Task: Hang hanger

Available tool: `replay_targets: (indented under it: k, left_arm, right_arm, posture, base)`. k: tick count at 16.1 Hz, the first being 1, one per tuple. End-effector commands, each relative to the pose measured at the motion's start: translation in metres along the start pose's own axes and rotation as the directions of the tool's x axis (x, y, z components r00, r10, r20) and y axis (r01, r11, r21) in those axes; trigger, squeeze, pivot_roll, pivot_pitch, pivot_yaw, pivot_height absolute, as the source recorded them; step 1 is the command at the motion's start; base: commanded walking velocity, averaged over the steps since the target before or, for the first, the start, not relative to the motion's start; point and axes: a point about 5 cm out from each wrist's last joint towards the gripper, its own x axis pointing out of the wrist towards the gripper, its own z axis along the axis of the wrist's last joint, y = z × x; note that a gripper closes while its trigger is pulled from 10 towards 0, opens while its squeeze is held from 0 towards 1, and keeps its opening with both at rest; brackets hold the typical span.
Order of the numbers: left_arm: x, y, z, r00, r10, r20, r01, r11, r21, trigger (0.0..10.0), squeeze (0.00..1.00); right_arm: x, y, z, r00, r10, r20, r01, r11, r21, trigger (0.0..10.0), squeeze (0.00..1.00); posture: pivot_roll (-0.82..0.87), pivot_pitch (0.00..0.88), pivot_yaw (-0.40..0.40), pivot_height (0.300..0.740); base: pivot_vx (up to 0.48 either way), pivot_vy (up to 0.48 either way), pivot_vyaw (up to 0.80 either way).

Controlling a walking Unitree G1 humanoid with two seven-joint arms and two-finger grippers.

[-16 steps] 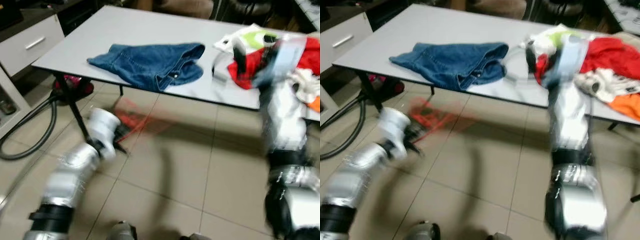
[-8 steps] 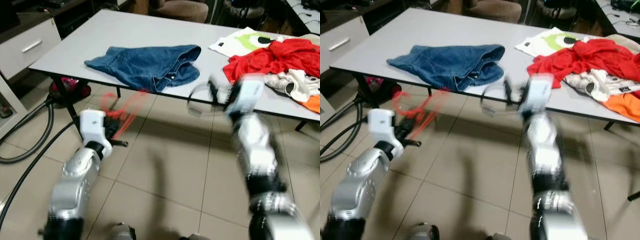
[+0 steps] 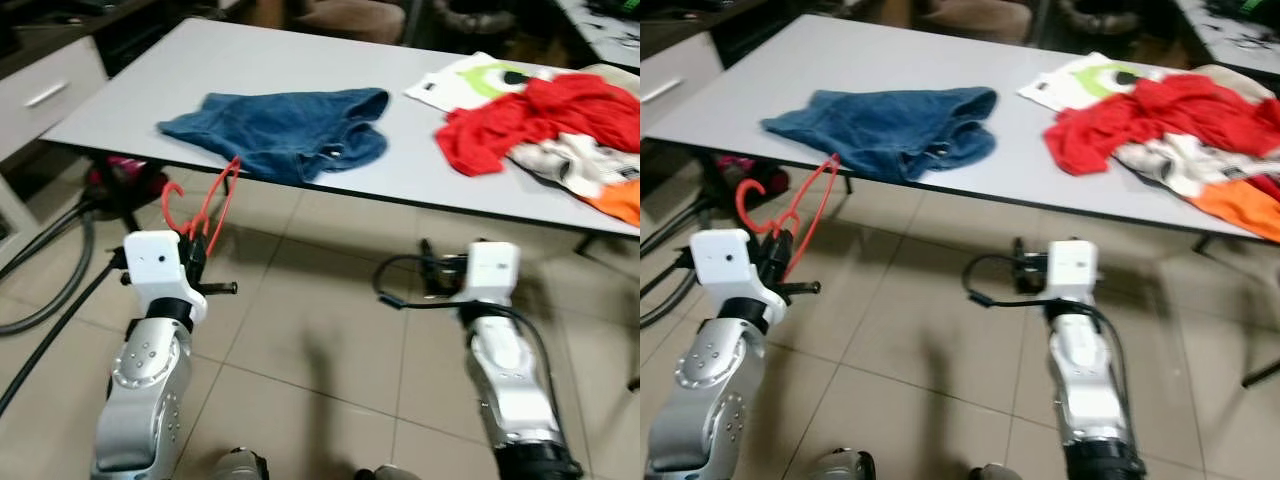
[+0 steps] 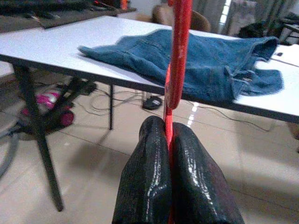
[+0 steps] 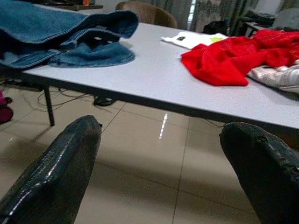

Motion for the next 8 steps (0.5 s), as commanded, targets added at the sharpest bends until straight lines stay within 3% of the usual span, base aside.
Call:
replay_targets:
  k: [1, 2, 6, 7, 8]
  left_arm:
    - [0.003, -0.003, 0.003, 0.999, -0.015, 0.032, 0.014, 1.000, 0.011, 10.0, 0.00]
    - [0.005, -0.004, 0.003, 0.999, -0.005, 0.041, 0.004, 1.000, 0.015, 10.0, 0.00]
    - [0.014, -0.011, -0.005, 1.000, 0.007, 0.012, -0.007, 1.000, 0.003, 10.0, 0.00]
    - [0.016, 0.004, -0.023, 0.988, 0.136, -0.074, -0.133, 0.990, 0.045, 10.0, 0.00]
    - [0.016, 0.011, -0.031, 0.980, 0.167, -0.109, -0.164, 0.986, 0.038, 10.0, 0.00]
  right_arm:
    - [0.006, 0.003, 0.003, 1.000, 0.013, 0.006, -0.013, 1.000, 0.008, 10.0, 0.00]
    - [0.009, 0.004, 0.002, 1.000, 0.008, -0.005, -0.008, 1.000, 0.018, 10.0, 0.00]
    - [0.016, -0.009, 0.006, 1.000, -0.013, -0.018, 0.014, 0.999, 0.034, 10.0, 0.00]
    - [0.015, -0.012, 0.003, 0.999, -0.024, -0.021, 0.025, 0.999, 0.026, 10.0, 0.00]
    - [0.013, -0.014, -0.003, 0.999, -0.030, -0.044, 0.032, 0.999, 0.037, 10.0, 0.00]
  posture:
    - [0.05, 0.064, -0.018, 0.740]
    - [0.04, 0.060, -0.020, 0.740]
    - [0.01, 0.077, -0.017, 0.740]
    - [0.01, 0.084, -0.016, 0.740]
    - [0.02, 0.082, -0.018, 0.740]
  base:
    - [0.000, 0.000, 0.00]
    - [0.000, 0.000, 0.00]
    - [0.000, -0.480, 0.00]
    - [0.000, -0.480, 0.00]
    - [0.000, -0.480, 0.00]
